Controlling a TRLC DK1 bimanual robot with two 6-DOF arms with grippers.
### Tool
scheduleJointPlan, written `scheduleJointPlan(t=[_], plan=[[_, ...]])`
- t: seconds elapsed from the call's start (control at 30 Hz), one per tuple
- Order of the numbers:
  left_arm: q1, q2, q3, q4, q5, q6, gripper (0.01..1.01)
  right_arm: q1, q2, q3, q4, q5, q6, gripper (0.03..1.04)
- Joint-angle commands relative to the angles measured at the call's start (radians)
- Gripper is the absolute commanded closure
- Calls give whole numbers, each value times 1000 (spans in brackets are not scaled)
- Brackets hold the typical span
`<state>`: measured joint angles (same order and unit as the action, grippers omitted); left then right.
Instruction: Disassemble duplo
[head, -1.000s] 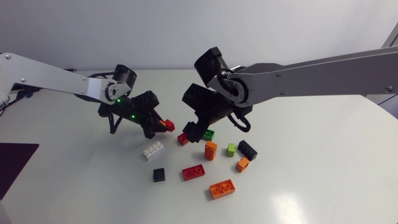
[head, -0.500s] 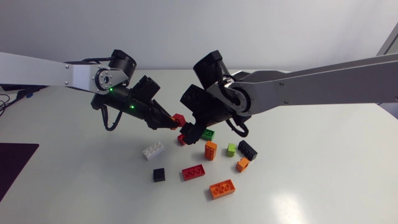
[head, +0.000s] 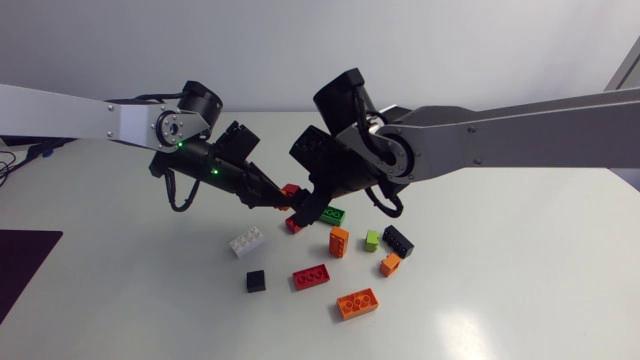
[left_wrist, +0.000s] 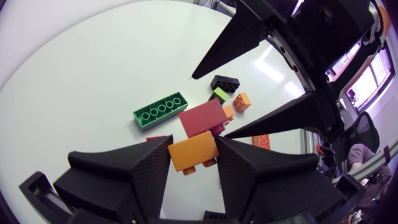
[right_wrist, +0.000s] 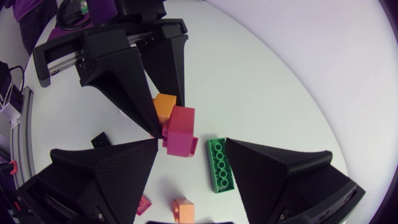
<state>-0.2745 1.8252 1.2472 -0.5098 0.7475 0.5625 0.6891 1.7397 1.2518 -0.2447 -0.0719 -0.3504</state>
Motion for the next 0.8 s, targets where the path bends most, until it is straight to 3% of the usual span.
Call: scheduleJointPlan(t=[0.0, 0.2, 0.4, 0.77], plan=[[-11, -3, -9, -9, 27, -24, 884, 15, 1, -38, 18, 1, 28, 303], [-17, -24, -14, -10, 50, -36, 884, 16, 0, -51, 22, 0, 28, 369], [-22, -49, -11, -12, 50, -47, 884, 10, -14, -77, 42, -5, 19, 784], [-15, -63, -28, -32, 50, -26, 884, -5, -69, -95, 30, -29, -4, 811]])
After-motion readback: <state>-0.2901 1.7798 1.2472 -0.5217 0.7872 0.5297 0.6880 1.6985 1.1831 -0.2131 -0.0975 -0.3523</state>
